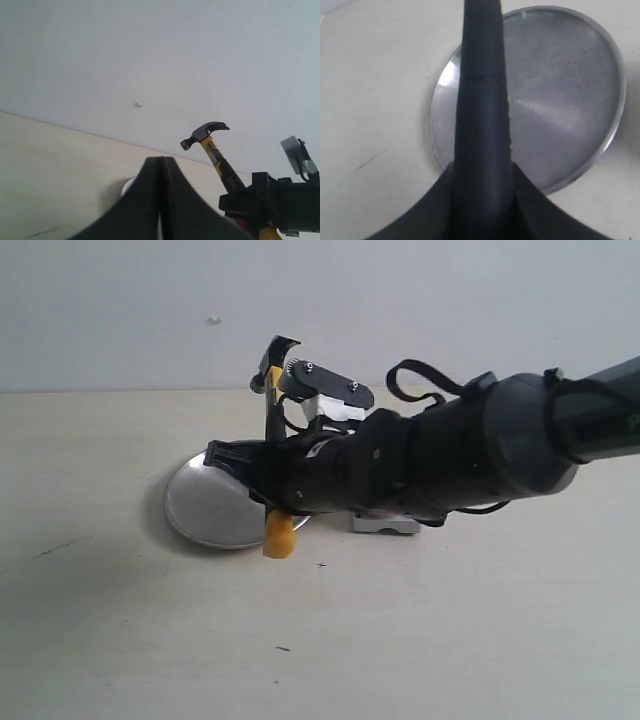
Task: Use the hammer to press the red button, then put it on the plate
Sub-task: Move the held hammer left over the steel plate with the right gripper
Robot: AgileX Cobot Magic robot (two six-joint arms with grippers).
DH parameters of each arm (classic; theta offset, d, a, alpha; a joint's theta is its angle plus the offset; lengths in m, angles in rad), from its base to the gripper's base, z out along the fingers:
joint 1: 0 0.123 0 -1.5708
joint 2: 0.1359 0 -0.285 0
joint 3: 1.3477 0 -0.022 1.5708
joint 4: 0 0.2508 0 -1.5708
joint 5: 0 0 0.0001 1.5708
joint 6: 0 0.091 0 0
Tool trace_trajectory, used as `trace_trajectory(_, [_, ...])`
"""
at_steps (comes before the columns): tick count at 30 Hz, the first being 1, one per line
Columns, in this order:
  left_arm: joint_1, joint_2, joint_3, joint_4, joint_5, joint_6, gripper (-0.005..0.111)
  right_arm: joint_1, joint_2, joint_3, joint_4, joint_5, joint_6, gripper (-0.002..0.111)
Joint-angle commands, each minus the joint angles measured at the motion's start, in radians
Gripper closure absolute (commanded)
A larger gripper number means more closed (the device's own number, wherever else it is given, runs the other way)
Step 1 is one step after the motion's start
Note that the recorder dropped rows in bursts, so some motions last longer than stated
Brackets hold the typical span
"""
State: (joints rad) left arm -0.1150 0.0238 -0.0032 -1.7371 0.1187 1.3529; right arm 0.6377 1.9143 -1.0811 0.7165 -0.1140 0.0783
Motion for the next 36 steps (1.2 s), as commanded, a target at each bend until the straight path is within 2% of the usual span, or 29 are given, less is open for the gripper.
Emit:
trace_trajectory(1, [-0.006,-0.004,0.003,-0.007,0.000,0.002,0.106,0.054,-0.016,-0.024,-0.197,-0.297,0.162,0.108])
trace_trajectory(5, [-0.006,-0.004,0.003,-0.007,0.000,0.002,0.106,0.061,-0.011,-0.024,-0.548,-0.386,0.527,0.108])
trace_trajectory(9, [-0.006,-0.004,0.003,-0.007,0.000,0.002,0.106,0.033,0.007,-0.024,-0.757,-0.350,0.774,0.108])
trace_trajectory(12, [-0.006,-0.004,0.003,-0.007,0.000,0.002,0.106,0.014,0.022,-0.024,-0.859,-0.301,0.881,0.108])
trace_trajectory(23, [-0.006,-0.004,0.003,-0.007,0.000,0.002,0.106,0.014,0.211,-0.024,-0.641,-0.445,0.889,0.108])
trace_trajectory(32, [-0.006,-0.004,0.003,-0.007,0.005,0.002,0.106,0.014,0.315,-0.145,-0.717,-0.450,0.973,0.108])
trace_trajectory(36, [-0.006,-0.004,0.003,-0.007,0.005,0.002,0.106,0.014,0.345,-0.207,-0.717,-0.350,0.984,0.108])
